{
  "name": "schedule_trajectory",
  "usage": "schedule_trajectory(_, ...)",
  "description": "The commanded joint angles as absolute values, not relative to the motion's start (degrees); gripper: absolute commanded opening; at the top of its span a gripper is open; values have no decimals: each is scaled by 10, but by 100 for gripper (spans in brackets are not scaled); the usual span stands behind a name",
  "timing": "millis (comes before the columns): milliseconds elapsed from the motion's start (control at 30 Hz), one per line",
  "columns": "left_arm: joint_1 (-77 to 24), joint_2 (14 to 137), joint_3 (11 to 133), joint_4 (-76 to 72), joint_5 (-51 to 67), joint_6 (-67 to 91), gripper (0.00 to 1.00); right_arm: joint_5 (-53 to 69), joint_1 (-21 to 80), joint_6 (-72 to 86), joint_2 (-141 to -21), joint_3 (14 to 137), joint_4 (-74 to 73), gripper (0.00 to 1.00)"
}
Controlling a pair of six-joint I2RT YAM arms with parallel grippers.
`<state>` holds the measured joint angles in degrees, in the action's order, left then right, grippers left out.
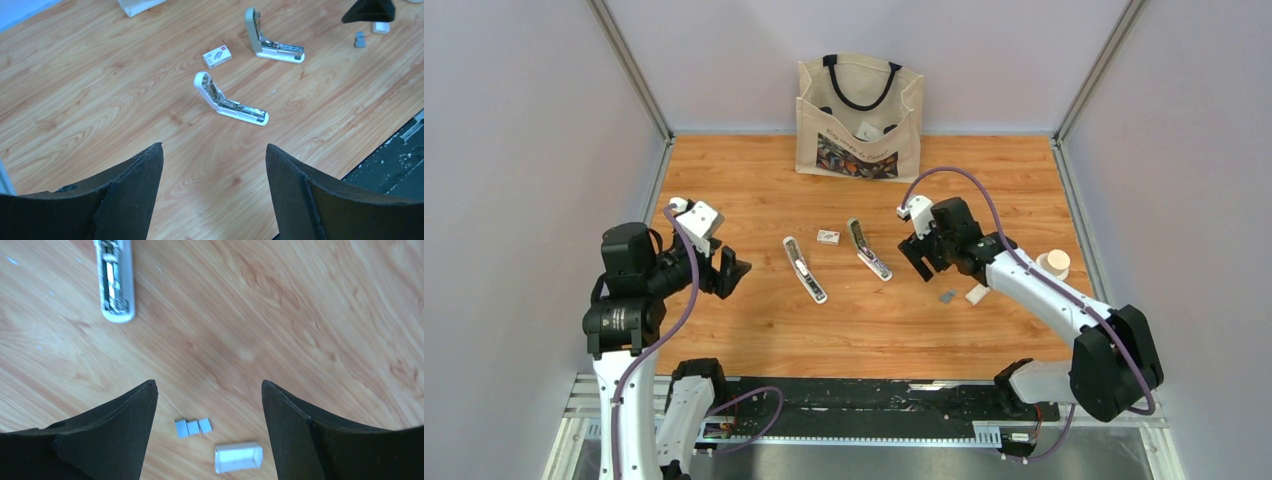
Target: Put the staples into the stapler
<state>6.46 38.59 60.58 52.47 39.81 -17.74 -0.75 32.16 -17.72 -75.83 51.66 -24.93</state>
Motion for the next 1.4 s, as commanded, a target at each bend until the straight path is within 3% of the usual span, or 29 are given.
schedule_trajectory(0, 69, 366, 630, 584, 360, -217, 83, -29, 294, -226, -723, 494, -311, 80)
schedule_trajectory(600, 69, 304, 576, 545, 385, -192, 85, -160, 283, -263, -782, 465, -308, 83)
schedule_trajectory(1367, 69, 298, 558, 534, 388, -192, 86, -138, 294, -260, -858, 481, -293, 83)
